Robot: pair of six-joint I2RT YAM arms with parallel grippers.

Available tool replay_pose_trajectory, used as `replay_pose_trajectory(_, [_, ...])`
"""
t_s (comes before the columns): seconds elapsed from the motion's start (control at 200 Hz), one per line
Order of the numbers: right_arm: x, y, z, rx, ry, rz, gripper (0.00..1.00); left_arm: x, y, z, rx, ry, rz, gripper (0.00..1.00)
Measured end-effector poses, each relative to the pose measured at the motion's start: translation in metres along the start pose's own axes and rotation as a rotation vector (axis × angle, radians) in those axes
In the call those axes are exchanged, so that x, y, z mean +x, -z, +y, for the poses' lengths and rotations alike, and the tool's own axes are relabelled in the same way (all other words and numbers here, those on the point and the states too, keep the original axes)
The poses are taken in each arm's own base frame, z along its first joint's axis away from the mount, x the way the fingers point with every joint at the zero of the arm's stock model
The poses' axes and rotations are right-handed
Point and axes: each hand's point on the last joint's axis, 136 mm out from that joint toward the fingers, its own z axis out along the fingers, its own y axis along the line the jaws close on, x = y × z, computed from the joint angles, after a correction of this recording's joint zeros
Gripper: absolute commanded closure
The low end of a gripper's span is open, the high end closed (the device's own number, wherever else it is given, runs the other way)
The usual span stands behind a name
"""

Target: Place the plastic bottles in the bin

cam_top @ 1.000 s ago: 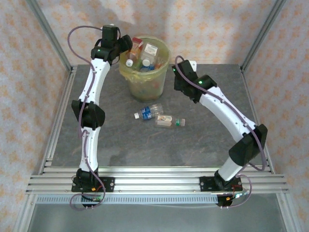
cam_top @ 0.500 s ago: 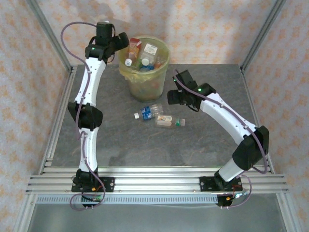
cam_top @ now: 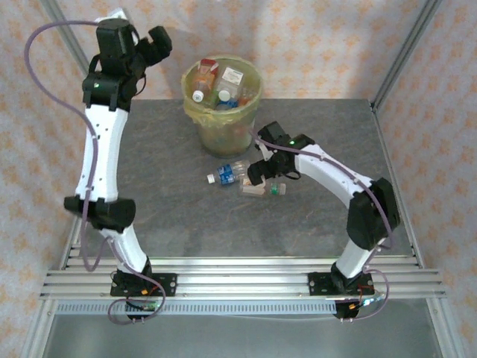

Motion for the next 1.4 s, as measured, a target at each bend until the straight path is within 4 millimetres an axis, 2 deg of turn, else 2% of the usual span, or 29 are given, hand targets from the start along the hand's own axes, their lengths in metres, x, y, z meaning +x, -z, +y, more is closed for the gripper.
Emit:
replay_pose_trajectory(0.195, [0.015,-0.034,0.006,-0.038,0.047,0.103,0.01,0.047,0.029,0.032,-0.051,0.017,0.072,0.04])
replay_pose_trajectory(0.325, [0.022,-0.049,0.008,-0.053,0.063,0.144,0.01,0.07,0.049,0.048,-0.066,0.025,0.091,0.04])
replay_pose_trajectory(0.43, [0.024,-0.058,0.012,-0.073,0.073,0.159,0.01,0.078,0.068,0.058,-0.076,0.033,0.081,0.04])
replay_pose_trajectory(0.555, [0.028,-0.071,0.019,-0.102,0.09,0.193,0.01,0.079,0.091,0.068,-0.092,0.039,0.047,0.03])
replay_pose_trajectory(0.691, [0.033,-0.078,0.029,-0.115,0.118,0.22,0.03,0.08,0.106,0.077,-0.114,0.044,0.021,0.03])
replay_pose_trajectory(0.881, [0.041,-0.081,0.044,-0.124,0.132,0.233,0.15,0.09,0.108,0.086,-0.14,0.06,0.029,0.03])
replay_pose_trajectory(0.936, [0.046,-0.083,0.045,-0.121,0.118,0.246,0.21,0.093,0.106,0.088,-0.149,0.061,0.036,0.03])
replay_pose_trajectory(1.141, [0.057,-0.088,0.041,-0.096,0.074,0.27,0.3,0.101,0.103,0.093,-0.166,0.072,0.05,0.03])
replay_pose_trajectory(1.266, [0.054,-0.089,0.044,-0.094,0.068,0.257,0.3,0.104,0.102,0.095,-0.172,0.073,0.059,0.03])
replay_pose_trajectory(1.396, [0.05,-0.088,0.05,-0.09,0.071,0.243,0.23,0.106,0.102,0.095,-0.174,0.078,0.061,0.03])
